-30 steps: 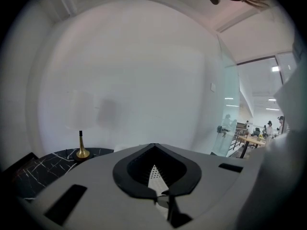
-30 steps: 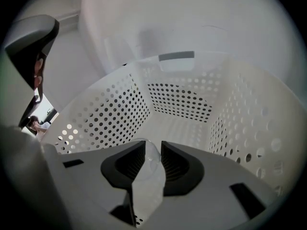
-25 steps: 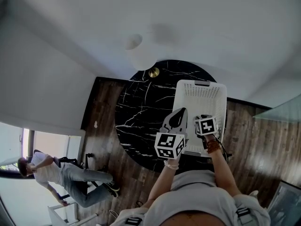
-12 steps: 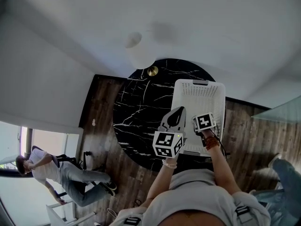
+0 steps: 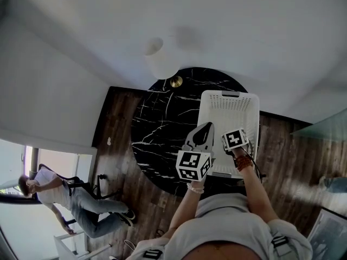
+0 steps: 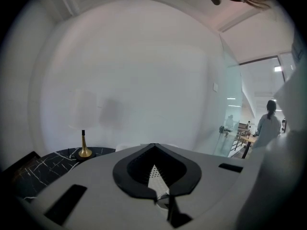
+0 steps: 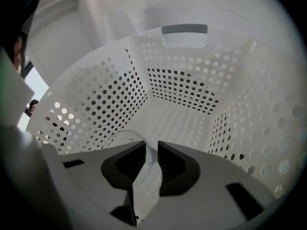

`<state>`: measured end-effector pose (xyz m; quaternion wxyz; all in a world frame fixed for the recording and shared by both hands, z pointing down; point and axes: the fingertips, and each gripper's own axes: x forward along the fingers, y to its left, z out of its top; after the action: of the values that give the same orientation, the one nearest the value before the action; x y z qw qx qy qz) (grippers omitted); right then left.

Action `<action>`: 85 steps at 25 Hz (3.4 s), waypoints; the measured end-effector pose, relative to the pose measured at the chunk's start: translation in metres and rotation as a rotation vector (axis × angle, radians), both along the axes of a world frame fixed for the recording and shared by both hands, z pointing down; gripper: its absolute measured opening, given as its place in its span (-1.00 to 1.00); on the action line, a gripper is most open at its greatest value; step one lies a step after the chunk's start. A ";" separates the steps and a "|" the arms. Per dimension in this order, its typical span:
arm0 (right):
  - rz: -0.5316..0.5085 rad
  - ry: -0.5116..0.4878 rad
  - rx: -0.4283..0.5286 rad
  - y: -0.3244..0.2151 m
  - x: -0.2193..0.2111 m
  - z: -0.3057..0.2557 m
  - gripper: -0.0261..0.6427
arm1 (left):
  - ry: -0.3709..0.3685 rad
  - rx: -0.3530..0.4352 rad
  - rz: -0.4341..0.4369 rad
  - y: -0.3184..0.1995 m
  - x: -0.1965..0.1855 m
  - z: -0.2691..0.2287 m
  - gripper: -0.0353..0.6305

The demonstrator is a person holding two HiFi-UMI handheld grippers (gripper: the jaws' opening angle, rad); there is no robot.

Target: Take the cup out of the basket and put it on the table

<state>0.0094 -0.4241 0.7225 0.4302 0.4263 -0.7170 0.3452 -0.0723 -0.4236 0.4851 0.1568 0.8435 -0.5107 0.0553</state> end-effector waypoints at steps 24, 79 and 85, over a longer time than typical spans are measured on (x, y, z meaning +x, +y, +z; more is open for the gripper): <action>0.061 -0.287 0.128 -0.013 -0.016 -0.043 -0.78 | -0.020 -0.031 -0.013 0.006 -0.006 0.008 -0.88; 0.147 -0.464 0.691 -0.005 0.020 -0.250 -0.78 | -0.025 0.016 -0.080 -0.006 0.007 -0.007 -0.88; 0.130 -0.464 0.717 -0.013 0.022 -0.258 -0.78 | -0.029 0.037 -0.080 -0.013 0.008 -0.015 -0.88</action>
<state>0.0314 -0.4366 0.4641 0.0596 0.5039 -0.8411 0.1874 -0.0639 -0.4366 0.4705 0.1357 0.8244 -0.5471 0.0515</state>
